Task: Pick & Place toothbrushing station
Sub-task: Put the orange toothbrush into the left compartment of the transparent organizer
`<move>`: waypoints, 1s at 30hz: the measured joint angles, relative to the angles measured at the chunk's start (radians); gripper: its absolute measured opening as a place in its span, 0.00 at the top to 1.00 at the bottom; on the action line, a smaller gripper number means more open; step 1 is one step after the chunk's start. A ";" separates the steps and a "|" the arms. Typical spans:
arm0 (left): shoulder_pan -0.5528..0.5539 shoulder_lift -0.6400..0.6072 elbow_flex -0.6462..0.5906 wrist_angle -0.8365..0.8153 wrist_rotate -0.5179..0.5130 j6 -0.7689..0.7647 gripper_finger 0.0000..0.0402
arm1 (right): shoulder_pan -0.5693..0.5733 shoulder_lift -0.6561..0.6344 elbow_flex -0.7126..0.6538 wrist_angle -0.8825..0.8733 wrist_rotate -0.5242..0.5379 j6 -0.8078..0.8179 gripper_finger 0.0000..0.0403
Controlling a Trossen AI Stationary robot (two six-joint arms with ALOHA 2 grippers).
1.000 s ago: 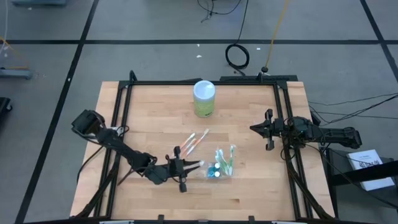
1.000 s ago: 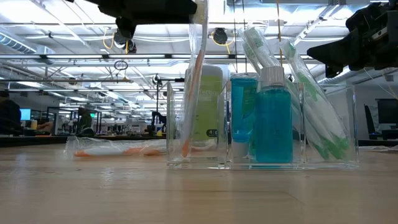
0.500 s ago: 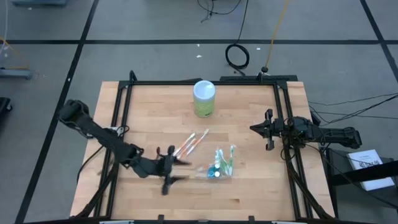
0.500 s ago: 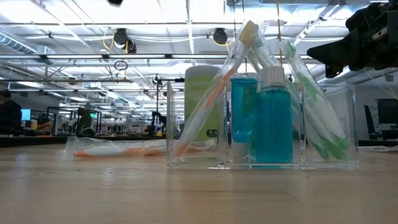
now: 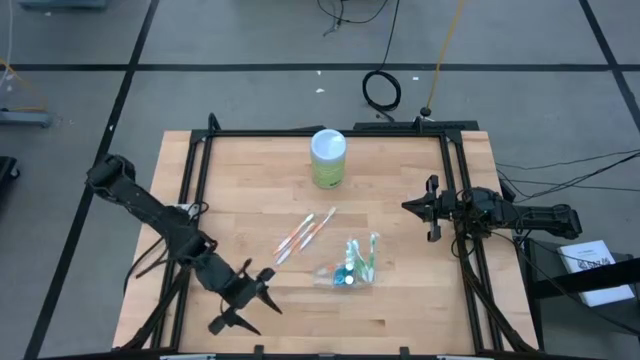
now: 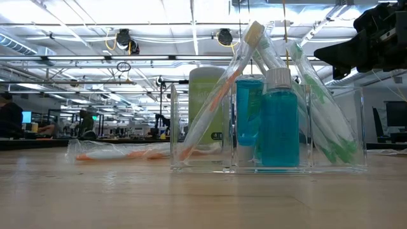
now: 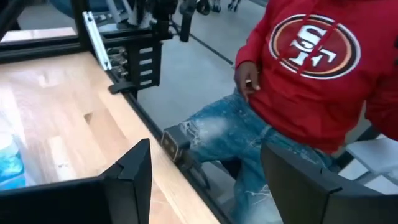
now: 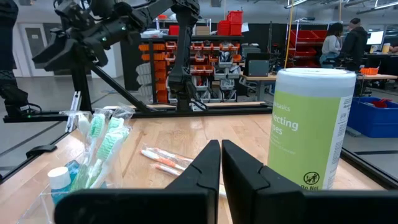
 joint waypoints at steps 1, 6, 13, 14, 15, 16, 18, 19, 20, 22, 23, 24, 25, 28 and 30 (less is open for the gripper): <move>-0.003 0.000 0.000 -0.003 -0.004 -0.005 0.42 | 0.000 0.000 0.000 0.000 0.000 0.000 0.98; -0.019 -0.001 0.000 -0.005 -0.012 -0.006 0.42 | 0.000 0.000 0.000 0.000 0.000 0.000 0.98; -0.018 -0.001 0.000 -0.041 -0.018 -0.006 0.42 | 0.000 0.000 0.000 0.000 0.000 0.000 0.98; -0.018 -0.001 0.000 -0.054 -0.018 0.000 0.42 | 0.000 0.000 0.000 0.000 0.000 0.000 0.98; -0.018 -0.001 0.000 -0.064 -0.018 0.007 0.42 | 0.000 0.000 0.000 0.000 0.000 0.000 0.98; -0.018 -0.001 0.000 -0.072 -0.018 0.015 0.43 | 0.000 0.000 0.000 0.000 0.000 0.000 0.98; -0.017 -0.001 0.000 -0.082 -0.018 0.027 0.46 | 0.000 0.000 0.000 0.000 0.000 0.000 0.98; -0.017 -0.001 0.000 -0.086 -0.018 0.035 0.49 | 0.000 0.000 0.000 0.000 0.000 0.000 0.98; -0.017 -0.001 0.000 -0.088 -0.011 0.043 0.52 | 0.000 0.000 0.000 0.000 0.000 0.000 0.98; -0.017 -0.001 0.000 -0.088 0.002 0.058 0.61 | 0.000 0.000 0.000 0.000 0.000 0.000 0.98; -0.017 -0.001 0.000 -0.088 0.012 0.065 0.66 | 0.000 0.000 0.000 0.000 0.000 0.000 0.98; -0.017 -0.001 0.000 -0.089 0.020 0.073 0.72 | 0.000 0.000 0.000 0.000 0.000 0.000 0.98; -0.017 -0.001 0.000 -0.090 0.020 0.081 0.78 | 0.000 0.000 0.000 0.000 0.000 0.000 0.98; -0.017 -0.001 0.000 -0.098 0.020 0.089 0.95 | 0.000 0.000 0.000 0.000 0.000 0.000 0.98; -0.017 -0.001 0.000 -0.099 0.020 0.089 0.97 | 0.000 0.000 0.000 0.000 0.000 0.000 0.98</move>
